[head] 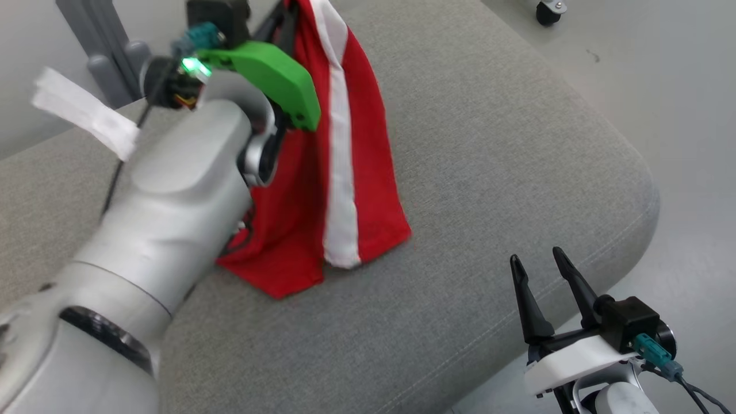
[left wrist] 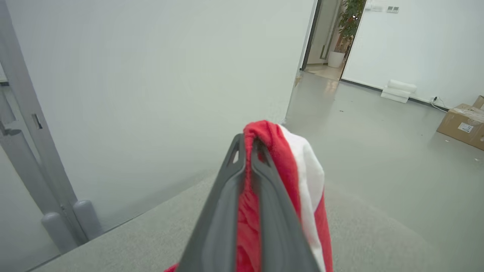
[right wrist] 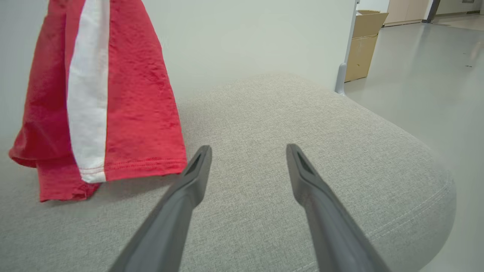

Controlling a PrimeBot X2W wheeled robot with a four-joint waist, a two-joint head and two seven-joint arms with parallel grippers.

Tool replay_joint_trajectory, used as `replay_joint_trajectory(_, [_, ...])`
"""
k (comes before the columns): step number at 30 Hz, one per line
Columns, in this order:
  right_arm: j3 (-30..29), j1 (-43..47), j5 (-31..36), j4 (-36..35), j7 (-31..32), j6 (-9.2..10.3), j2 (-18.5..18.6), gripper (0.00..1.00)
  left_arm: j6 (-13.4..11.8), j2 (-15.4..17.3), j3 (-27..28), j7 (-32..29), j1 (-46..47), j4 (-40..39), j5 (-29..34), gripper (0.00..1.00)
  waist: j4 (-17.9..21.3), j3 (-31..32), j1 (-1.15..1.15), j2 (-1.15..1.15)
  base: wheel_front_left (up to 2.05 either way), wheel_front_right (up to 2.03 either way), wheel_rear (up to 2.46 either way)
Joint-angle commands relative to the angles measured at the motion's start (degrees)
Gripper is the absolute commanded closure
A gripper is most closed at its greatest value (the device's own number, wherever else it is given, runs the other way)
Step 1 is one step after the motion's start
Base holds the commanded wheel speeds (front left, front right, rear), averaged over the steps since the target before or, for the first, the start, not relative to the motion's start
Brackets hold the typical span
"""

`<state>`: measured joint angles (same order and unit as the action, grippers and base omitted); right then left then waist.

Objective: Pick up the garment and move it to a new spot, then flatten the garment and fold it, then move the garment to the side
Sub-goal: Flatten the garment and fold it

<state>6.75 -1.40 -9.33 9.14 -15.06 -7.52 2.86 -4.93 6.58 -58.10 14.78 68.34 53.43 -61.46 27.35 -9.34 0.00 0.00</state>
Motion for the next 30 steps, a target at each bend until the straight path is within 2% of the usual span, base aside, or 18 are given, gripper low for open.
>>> replay_joint_trajectory(1, [0.0,0.6,0.6,0.0,-0.2,0.06,0.1,0.00,-0.2,1.8,3.1,0.5,3.2,-2.3,2.8,1.00,0.7,0.6,0.00,0.00,0.00,0.00,0.00])
replay_joint_trajectory(3, [-0.3,0.7,0.5,-0.2,-0.2,0.06,0.1,0.00,-0.9,4.0,8.3,0.4,3.9,-6.6,7.8,1.00,1.0,0.5,0.00,0.00,0.00,0.00,0.00])
replay_joint_trajectory(7, [-0.8,0.6,0.6,-0.2,-0.2,0.07,0.0,0.00,-1.5,6.3,19.0,0.3,0.8,-15.9,17.1,1.00,1.1,0.5,0.00,0.00,0.00,0.00,0.00])
replay_joint_trajectory(12, [-2.3,-0.3,0.3,-0.7,-0.2,0.06,0.0,0.00,-0.1,5.4,28.8,0.3,-7.2,-25.3,28.0,1.00,-0.5,-0.4,0.00,0.00,0.00,0.00,0.00])
replay_joint_trajectory(15, [-2.8,-0.8,-0.1,-0.9,-0.2,0.06,0.0,0.00,0.4,3.6,34.6,0.3,-15.6,-30.8,32.9,1.00,-2.1,-1.1,0.00,0.00,0.00,0.00,0.00])
replay_joint_trajectory(23, [-4.5,-0.5,-0.3,-1.3,-0.2,0.06,0.1,0.00,0.8,-2.2,49.8,0.4,-43.3,-43.6,39.5,1.00,-7.7,-2.1,0.00,0.00,0.00,0.00,0.00])
replay_joint_trajectory(27, [-5.0,0.0,0.4,-1.3,-0.2,0.06,0.1,0.00,1.5,-3.4,54.3,0.4,-54.2,-47.4,40.8,1.00,-11.4,-2.2,0.00,0.00,0.00,0.00,0.00])
replay_joint_trajectory(30, [-5.0,0.0,0.8,-1.2,-0.2,0.06,0.1,0.00,0.8,-3.6,55.2,0.4,-60.4,-48.8,38.4,1.00,-13.7,-2.0,0.00,0.00,0.00,0.00,0.00])
